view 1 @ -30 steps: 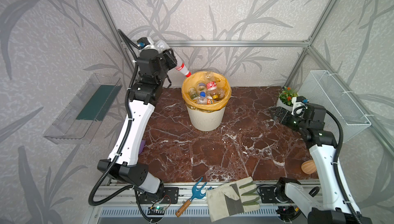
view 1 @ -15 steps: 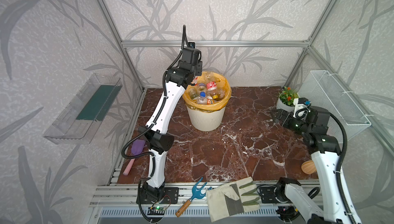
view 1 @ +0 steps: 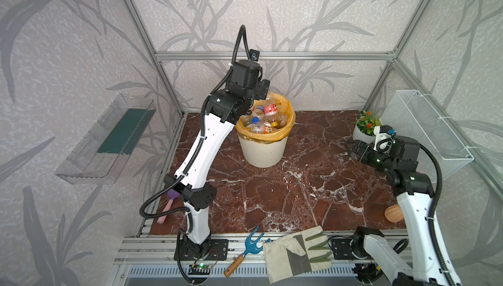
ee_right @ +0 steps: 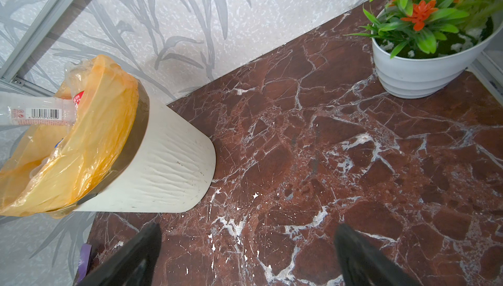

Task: Throw the plastic bottles in the bin
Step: Throw the plastic bottle into the trash bin, then reset both arms

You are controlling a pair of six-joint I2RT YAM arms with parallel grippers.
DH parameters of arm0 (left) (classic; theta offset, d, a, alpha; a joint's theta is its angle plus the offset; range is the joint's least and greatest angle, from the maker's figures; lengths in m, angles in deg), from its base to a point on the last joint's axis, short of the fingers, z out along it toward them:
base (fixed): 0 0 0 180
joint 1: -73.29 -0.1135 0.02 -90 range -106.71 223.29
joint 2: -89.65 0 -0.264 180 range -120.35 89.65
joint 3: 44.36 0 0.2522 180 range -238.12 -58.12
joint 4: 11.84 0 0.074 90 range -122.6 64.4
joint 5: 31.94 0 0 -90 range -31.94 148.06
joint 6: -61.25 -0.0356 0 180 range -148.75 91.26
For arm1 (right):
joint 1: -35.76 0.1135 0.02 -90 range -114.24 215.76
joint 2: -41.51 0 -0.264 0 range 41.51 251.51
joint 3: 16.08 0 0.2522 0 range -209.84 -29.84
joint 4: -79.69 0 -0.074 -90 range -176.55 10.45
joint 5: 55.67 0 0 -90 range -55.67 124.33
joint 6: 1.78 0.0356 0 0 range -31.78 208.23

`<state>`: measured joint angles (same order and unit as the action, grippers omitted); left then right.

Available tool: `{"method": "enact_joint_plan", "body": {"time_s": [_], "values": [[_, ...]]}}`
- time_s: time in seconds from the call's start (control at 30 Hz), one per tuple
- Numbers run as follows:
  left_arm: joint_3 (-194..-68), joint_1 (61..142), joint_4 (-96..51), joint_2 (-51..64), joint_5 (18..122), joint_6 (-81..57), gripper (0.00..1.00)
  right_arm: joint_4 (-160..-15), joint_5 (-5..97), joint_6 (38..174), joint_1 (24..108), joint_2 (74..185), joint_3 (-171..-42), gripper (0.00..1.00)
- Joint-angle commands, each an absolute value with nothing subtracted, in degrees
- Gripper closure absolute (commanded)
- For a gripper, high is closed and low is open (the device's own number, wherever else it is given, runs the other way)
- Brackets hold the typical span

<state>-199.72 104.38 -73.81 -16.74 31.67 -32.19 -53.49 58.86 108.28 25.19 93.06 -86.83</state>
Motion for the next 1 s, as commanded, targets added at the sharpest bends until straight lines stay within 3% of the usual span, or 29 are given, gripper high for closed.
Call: {"method": "enact_joint_plan", "body": {"time_s": [0.0, 0.23, 0.47, 0.6, 0.97], "values": [[-195.3, 103.9, -71.1, -12.2, 30.0, -30.6, 0.0, -53.5, 59.6, 108.7, 24.9, 92.8, -86.2, 0.01], [-185.7, 103.4, -66.8, -3.7, 33.5, -26.0, 0.01, -53.0, 59.2, 108.4, 24.9, 92.5, -86.0, 0.01], [-160.8, 103.4, -51.0, 14.5, 37.2, -22.2, 0.0, -56.4, 63.6, 107.7, 24.9, 90.5, -85.0, 0.01], [-150.9, 103.4, -49.0, 22.7, 37.6, -24.5, 0.0, -58.6, 65.0, 105.8, 24.9, 87.0, -83.9, 0.01], [-123.7, 103.2, -51.7, 41.7, 18.3, -21.4, 0.0, -67.2, 57.0, 98.4, 24.9, 75.4, -70.3, 0.01]]}}
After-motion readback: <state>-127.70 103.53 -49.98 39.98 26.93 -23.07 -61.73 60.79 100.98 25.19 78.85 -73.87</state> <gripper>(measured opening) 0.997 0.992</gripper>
